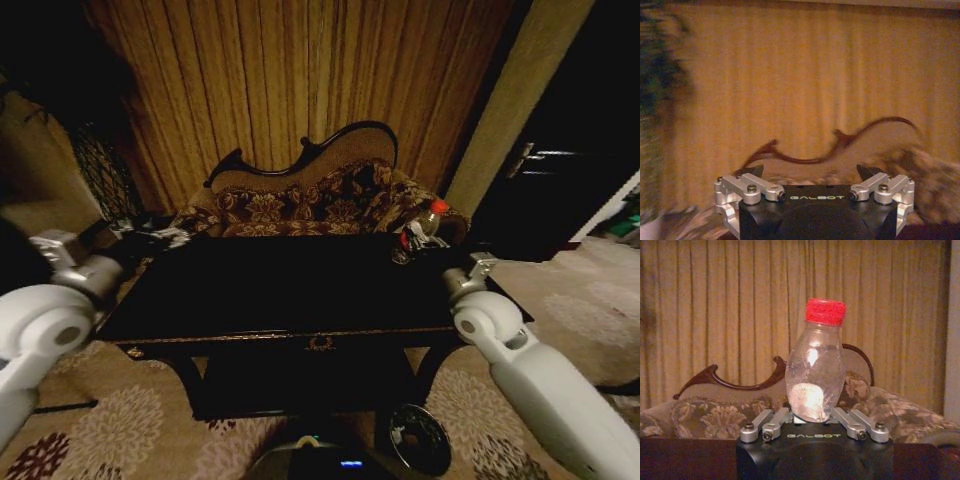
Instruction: Move to the front of the table and place the trash on the table into the trash bin.
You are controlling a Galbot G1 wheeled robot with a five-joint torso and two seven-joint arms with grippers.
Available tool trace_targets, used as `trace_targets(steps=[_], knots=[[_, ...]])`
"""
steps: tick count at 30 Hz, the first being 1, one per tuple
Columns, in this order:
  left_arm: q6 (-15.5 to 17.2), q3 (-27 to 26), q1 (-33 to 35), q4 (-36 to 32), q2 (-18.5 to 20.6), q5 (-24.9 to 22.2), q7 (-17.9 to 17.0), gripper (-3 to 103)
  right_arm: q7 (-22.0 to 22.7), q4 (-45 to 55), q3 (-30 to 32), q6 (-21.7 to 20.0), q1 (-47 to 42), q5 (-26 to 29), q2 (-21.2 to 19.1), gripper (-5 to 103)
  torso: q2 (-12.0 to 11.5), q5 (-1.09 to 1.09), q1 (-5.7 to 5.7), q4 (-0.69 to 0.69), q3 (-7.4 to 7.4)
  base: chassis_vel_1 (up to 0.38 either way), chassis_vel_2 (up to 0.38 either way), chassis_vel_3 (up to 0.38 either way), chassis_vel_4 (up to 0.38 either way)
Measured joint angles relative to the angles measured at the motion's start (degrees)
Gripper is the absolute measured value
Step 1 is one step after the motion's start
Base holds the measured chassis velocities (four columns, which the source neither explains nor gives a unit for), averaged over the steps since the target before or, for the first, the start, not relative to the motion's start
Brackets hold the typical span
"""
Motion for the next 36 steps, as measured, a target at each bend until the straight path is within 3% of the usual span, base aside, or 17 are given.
trace_targets(steps=[3,15,26,36], knots=[[-0.3,-4.3,3.5,0.2,-4.1,0.1,-0.4,100,1.0,1.5,2.1,-0.4,-2.9,1.1,-1.4,24,0.0,0.00,-0.01,0.01,-0.01,0.000,0.000,0.000,0.000],[0.3,-13.3,11.0,-2.1,-10.5,0.3,4.1,100,1.6,4.6,7.7,-0.4,-8.0,3.1,-4.5,24,0.0,0.01,0.00,0.01,0.00,0.000,0.000,0.000,0.000],[0.5,-14.1,12.3,-2.5,-10.3,0.6,6.8,100,2.3,6.8,9.7,-0.5,-9.4,3.9,-4.9,24,0.0,0.01,0.00,0.01,0.00,0.026,-0.027,-0.021,0.022],[0.4,-14.3,12.9,-2.5,-9.9,0.7,7.9,100,2.3,8.8,10.4,-0.6,-11.7,2.4,-2.6,24,0.0,0.01,0.01,0.01,0.00,0.096,-0.098,-0.097,0.099]])
